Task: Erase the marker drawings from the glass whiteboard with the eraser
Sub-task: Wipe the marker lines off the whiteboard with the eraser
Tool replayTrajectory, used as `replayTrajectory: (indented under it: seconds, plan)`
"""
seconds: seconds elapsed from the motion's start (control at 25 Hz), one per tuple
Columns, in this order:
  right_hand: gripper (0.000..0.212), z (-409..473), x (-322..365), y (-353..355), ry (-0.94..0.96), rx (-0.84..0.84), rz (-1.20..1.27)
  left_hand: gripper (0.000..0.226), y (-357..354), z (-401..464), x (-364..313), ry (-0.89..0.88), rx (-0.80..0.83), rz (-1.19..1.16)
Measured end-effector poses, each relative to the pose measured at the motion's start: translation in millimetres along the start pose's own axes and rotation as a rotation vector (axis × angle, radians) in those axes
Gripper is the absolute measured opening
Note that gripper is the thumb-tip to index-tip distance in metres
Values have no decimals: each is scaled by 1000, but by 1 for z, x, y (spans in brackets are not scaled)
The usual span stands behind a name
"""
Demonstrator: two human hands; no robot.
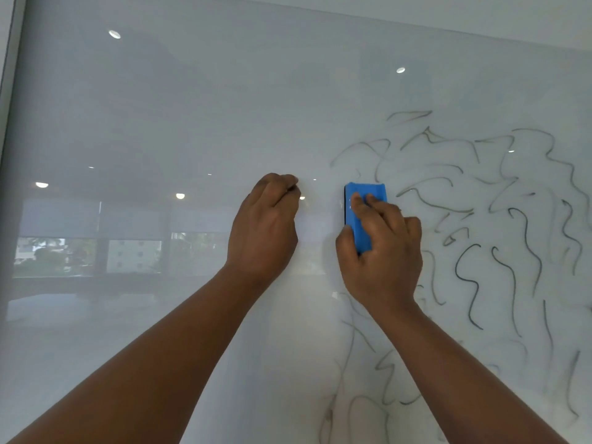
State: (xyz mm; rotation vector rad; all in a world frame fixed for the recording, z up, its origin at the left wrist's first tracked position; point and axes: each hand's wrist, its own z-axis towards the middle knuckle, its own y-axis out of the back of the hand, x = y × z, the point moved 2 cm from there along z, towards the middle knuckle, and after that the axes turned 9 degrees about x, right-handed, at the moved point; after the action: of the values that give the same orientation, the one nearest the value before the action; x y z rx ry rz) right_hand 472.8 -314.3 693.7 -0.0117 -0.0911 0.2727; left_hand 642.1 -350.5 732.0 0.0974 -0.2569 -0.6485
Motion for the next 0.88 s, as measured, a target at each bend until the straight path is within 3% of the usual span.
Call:
replayTrajectory:
  seconds: [0.12,0.28,0.44,0.64,0.8,0.88]
  plan:
    - [48,32,15,-4,-103,-2,45,30,-6,-4,-1,-12,-29,21]
    - [46,2,12,-4,139,61,20,31,-5,-5,0,6,-48,33]
    - [45,53,0,2,-105,-55,103,33,-7,-7,-2,39,-49,44]
    - [48,30,18,-10,115,47,32,42,-7,-5,1,45,-61,45]
    - [46,80,-3,4,-131,-32,148,43,-7,-6,-2,60,-89,35]
    - [48,86,22,-5,-37,13,106,46,-8,-5,-1,52,-94,24]
